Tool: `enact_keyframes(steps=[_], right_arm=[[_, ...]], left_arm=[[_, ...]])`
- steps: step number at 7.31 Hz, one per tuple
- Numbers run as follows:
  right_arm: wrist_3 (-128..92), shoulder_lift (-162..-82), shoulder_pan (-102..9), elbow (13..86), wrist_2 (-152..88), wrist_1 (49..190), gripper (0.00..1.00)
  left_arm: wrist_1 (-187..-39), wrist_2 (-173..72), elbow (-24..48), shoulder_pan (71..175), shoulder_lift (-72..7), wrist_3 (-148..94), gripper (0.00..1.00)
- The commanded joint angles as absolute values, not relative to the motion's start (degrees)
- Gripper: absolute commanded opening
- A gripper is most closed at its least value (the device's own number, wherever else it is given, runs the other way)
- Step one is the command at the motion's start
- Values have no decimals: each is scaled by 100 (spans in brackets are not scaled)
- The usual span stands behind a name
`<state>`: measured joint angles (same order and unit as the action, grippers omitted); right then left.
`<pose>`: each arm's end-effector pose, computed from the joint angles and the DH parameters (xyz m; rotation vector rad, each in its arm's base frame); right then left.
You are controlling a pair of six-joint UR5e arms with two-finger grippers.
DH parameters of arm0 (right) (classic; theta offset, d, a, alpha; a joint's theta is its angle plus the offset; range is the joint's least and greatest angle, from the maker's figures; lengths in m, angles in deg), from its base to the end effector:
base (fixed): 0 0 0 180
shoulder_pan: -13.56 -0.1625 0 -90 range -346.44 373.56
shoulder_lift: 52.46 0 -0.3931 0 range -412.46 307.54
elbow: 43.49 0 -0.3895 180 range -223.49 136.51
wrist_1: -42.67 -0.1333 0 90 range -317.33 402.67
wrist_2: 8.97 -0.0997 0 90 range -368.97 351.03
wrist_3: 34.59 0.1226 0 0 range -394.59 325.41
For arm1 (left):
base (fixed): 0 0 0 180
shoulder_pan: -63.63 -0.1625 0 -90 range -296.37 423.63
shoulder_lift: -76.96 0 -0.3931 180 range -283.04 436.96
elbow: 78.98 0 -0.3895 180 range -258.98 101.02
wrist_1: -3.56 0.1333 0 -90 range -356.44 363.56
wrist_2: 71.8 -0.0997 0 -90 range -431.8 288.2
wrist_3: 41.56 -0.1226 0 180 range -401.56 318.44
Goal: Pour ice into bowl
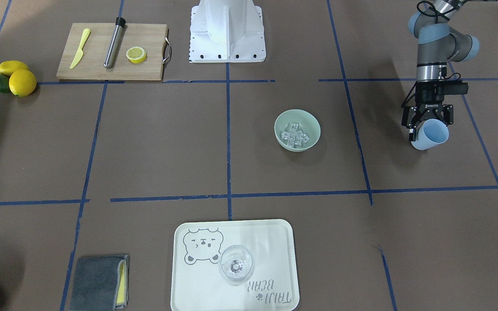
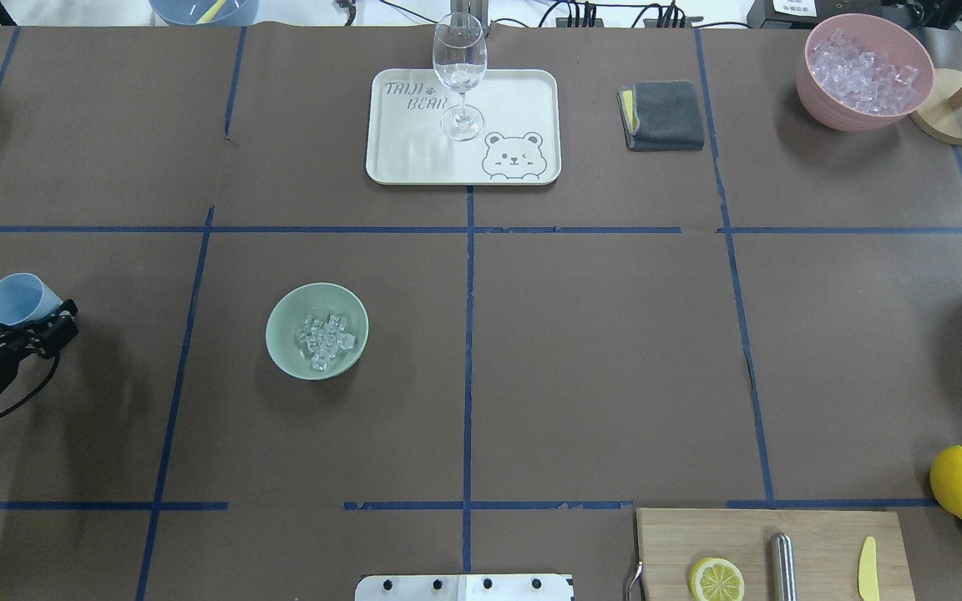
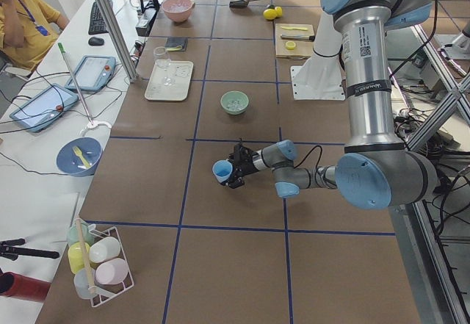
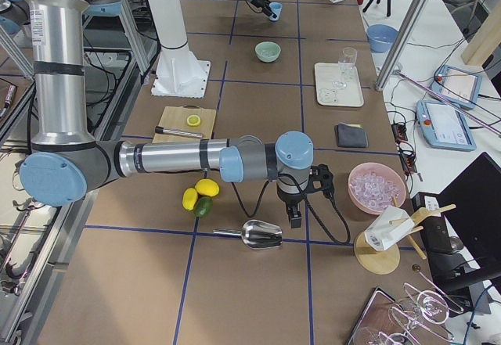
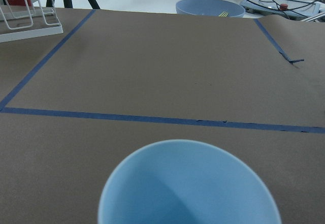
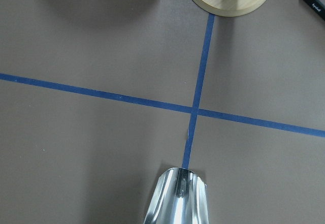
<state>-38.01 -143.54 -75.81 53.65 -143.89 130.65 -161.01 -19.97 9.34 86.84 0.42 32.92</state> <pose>0.0413 -0.4913 0.5863 0.1528 -0.7796 -0.1222 0.3019 -0.3569 0.6097 0.9052 0.7438 -0.4636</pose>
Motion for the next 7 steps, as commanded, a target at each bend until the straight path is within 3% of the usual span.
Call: enact_keyframes(steps=[1,4,7], right_arm=[[-3801,-14386,-7591,5407,-14397,13065,100],[-3801,-14395,-7591,5416,-14406,13065,100],[-3793,-14413,-7591,5495,-14406,13065,100]], left_arm=[[-16289,-2152,1302,8727,346,3227,100],[-16720,-2101,1725,9085,577,1966,100],[-16573,527,1972,10943,490,-157,100]])
